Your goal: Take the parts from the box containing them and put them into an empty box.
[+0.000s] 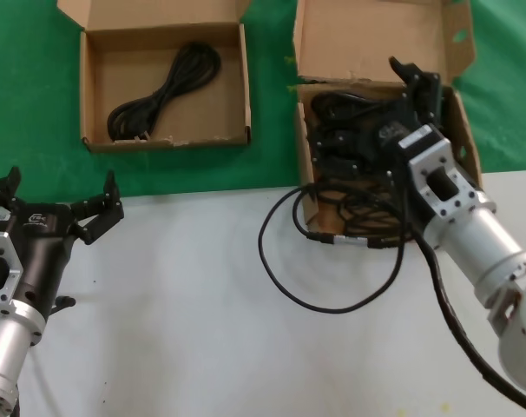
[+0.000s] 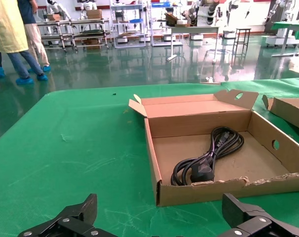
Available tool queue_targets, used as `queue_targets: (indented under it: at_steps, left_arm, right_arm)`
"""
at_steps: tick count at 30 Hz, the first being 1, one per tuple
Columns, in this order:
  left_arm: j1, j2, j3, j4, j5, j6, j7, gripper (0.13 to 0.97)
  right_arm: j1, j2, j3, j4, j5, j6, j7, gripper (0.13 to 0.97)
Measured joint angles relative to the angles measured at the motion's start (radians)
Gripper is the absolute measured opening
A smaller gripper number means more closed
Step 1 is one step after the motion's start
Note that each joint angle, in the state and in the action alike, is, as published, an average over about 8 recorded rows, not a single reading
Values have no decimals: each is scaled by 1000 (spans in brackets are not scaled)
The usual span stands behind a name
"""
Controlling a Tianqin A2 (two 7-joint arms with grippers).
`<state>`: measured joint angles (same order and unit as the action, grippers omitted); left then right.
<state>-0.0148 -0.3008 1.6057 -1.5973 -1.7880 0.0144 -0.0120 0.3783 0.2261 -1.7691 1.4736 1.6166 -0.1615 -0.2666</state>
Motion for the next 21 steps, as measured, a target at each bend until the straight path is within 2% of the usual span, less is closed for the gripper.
queue_targets:
  at_steps: [8,17,21]
  left_arm:
    - [3,0,-1,-1,-2,-3,2,898]
    - [6,0,-2,-1,-5,-6,5,959]
    - [8,0,-3,-1,-6,-8,7,962]
  right_arm:
    - [-77,15,35,26,37,33,55,966]
    - [-165,32,74,55,80,70,116,966]
    - [-203,40,90,68,98,86,142,966]
